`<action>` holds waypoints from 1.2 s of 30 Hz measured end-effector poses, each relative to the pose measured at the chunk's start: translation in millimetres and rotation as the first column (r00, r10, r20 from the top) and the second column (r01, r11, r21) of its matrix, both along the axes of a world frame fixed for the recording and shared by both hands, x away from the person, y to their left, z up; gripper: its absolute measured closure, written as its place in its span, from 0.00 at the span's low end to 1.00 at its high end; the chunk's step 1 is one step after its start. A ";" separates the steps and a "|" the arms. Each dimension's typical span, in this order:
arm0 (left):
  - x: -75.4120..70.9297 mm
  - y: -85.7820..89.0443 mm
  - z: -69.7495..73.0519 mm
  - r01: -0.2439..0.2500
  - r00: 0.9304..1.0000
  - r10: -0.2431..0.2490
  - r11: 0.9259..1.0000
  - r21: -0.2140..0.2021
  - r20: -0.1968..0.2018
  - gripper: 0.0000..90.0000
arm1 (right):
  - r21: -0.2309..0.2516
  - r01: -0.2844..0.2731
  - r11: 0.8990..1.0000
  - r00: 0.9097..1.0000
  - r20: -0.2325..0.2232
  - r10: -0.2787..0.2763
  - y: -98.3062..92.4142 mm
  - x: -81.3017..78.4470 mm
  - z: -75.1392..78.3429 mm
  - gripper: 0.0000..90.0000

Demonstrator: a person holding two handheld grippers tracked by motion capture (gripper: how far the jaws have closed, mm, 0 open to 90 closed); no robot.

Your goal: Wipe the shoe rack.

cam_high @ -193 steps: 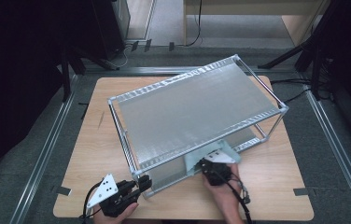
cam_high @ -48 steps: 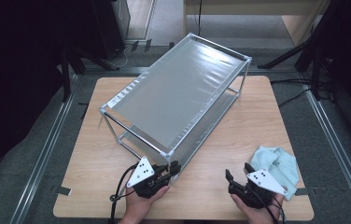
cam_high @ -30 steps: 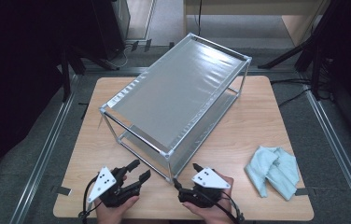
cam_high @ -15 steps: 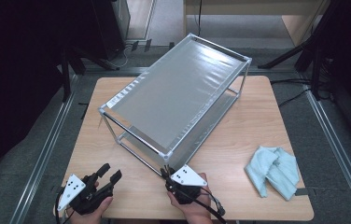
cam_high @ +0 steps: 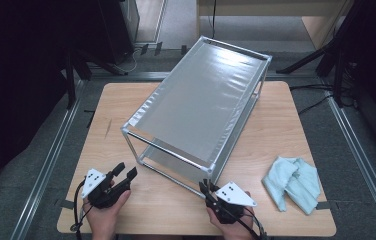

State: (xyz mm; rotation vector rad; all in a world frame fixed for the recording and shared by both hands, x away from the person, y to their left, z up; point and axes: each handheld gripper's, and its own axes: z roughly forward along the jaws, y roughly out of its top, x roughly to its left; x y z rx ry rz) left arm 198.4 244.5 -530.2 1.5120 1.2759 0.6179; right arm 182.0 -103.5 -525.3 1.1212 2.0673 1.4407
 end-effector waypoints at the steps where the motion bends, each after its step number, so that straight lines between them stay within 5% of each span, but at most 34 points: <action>1: 4.5 -3.7 0.1 -0.004 1.000 0.004 1.000 0.011 -0.004 0.52 | 0.001 0.008 1.000 1.000 -0.002 -0.008 -5.4 -2.1 0.1 0.87; 5: 22.1 -20.0 0.4 0.021 1.000 -0.020 0.999 0.032 -0.015 0.52 | 0.001 0.054 0.999 0.999 0.006 -0.054 -27.1 -9.8 0.4 0.87; 8: 29.6 -34.2 2.3 0.087 0.996 -0.086 0.996 0.033 -0.027 0.66 | -0.001 0.100 0.995 0.995 0.010 -0.100 -44.2 -14.5 1.0 0.87; 11: 31.0 -48.8 2.6 0.164 0.986 -0.164 0.985 0.049 -0.012 0.87 | 0.004 0.141 0.990 0.990 0.006 -0.141 -58.1 -16.0 1.6 0.87; 13: 30.8 -54.2 3.0 0.198 0.980 -0.198 0.977 0.073 -0.004 0.88 | 0.001 0.175 0.985 0.985 0.007 -0.175 -66.2 -15.8 2.1 0.87; 16: 27.1 -55.9 2.9 0.241 0.970 -0.241 0.967 0.078 -0.002 0.88 | 0.006 0.203 0.979 0.979 -0.004 -0.203 -74.5 -11.3 3.2 0.87; 26: -4.0 -47.2 2.1 0.288 0.957 -0.289 0.955 0.069 0.002 0.88 | -0.002 0.244 0.970 0.970 -0.020 -0.244 -75.9 17.2 4.9 0.86; 29: -15.1 -46.1 1.2 0.316 0.948 -0.317 0.946 0.066 0.009 0.88 | -0.012 0.247 0.969 0.969 -0.021 -0.247 -74.2 27.9 5.5 0.86; 32: -28.8 -50.0 0.3 0.375 0.926 -0.377 0.925 0.067 0.022 0.88 | -0.023 0.260 0.965 0.965 -0.016 -0.260 -74.8 39.8 6.5 0.86; 36: -42.1 -57.7 0.8 0.418 0.906 -0.422 0.904 0.093 0.027 0.89 | -0.017 0.278 0.961 0.961 -0.013 -0.278 -76.1 56.9 6.1 0.86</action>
